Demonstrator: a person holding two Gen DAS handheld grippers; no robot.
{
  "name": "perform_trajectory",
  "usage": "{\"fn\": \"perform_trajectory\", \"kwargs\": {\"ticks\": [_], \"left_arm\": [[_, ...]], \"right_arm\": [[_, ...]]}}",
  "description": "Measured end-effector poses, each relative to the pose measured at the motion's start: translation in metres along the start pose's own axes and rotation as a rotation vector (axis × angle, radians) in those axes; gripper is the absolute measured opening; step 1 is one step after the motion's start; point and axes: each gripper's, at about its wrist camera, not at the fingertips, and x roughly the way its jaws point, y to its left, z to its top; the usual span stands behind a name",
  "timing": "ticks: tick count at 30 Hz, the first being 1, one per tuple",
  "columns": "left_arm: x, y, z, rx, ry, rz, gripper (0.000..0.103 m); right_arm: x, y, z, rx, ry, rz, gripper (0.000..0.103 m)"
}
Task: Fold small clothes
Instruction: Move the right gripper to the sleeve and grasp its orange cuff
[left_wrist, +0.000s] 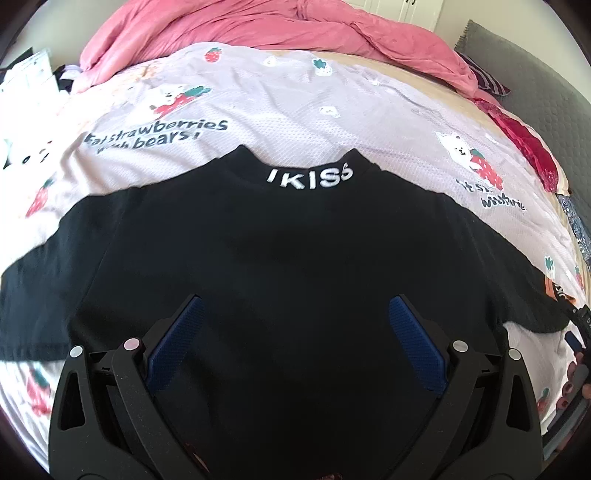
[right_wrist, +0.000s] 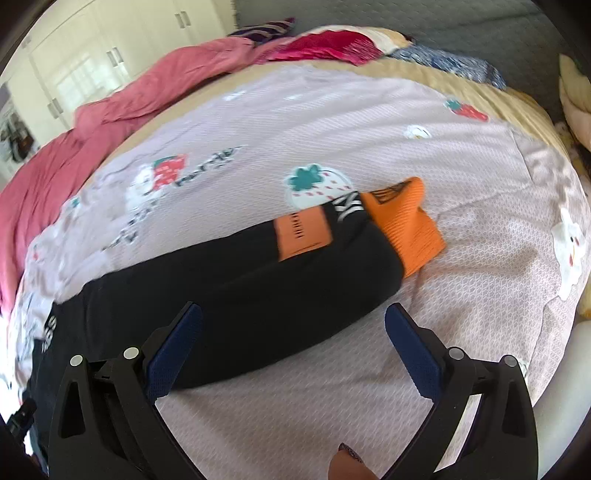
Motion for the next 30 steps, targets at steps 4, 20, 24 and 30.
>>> {"fn": "perform_trajectory", "kwargs": {"ticks": [4, 20, 24, 30], "left_arm": [[0.010, 0.001, 0.017, -0.005, -0.010, 0.005, 0.094], [0.051, 0.033, 0.014, -0.027, 0.018, 0.022, 0.094], [0.046, 0.042, 0.012, -0.035, 0.007, 0.016, 0.094], [0.034, 0.053, 0.011, -0.046, -0.020, -0.004, 0.094]], "right_arm": [[0.019, -0.018, 0.008, 0.066, 0.019, -0.030, 0.099], [0.051, -0.047, 0.033, 0.180, -0.072, 0.091, 0.038], [0.034, -0.039, 0.028, 0.164, -0.142, 0.186, 0.027], [0.003, 0.007, 0.026, 0.037, -0.202, 0.267, 0.024]]}}
